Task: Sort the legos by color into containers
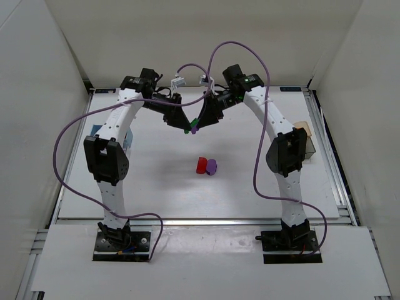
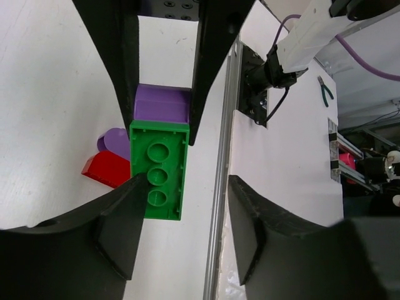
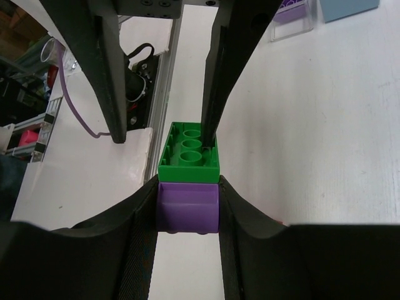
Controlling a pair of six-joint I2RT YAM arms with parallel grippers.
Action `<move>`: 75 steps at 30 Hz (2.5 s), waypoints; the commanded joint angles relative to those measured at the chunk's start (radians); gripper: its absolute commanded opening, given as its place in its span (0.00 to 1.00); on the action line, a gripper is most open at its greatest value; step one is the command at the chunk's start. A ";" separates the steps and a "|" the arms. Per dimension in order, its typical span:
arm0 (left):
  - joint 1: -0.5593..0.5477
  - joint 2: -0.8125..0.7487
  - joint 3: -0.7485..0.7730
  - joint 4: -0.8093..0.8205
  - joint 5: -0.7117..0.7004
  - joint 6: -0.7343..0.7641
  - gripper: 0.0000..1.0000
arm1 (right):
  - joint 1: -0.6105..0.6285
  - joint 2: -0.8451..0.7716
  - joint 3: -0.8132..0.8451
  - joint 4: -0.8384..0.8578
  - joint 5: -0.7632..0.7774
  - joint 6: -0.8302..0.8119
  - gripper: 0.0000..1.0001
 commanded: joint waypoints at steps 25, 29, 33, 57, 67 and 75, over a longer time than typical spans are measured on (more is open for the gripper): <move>0.069 -0.092 -0.100 0.117 -0.120 -0.010 0.75 | 0.004 -0.082 -0.046 -0.035 -0.077 -0.043 0.00; 0.066 -0.059 -0.080 0.080 0.009 0.007 0.75 | 0.006 -0.072 -0.035 -0.028 -0.078 -0.036 0.00; 0.061 -0.026 -0.025 0.002 0.102 0.042 0.77 | 0.007 -0.065 -0.026 -0.025 -0.075 -0.031 0.00; 0.004 -0.037 -0.017 -0.003 -0.070 0.117 0.88 | 0.007 -0.072 -0.015 -0.011 -0.067 -0.020 0.00; -0.003 -0.039 -0.058 -0.004 -0.059 0.122 0.84 | 0.007 -0.069 -0.009 0.000 -0.058 -0.011 0.00; -0.005 -0.039 -0.071 -0.006 -0.012 0.119 0.57 | 0.007 -0.066 -0.012 0.002 -0.055 -0.013 0.00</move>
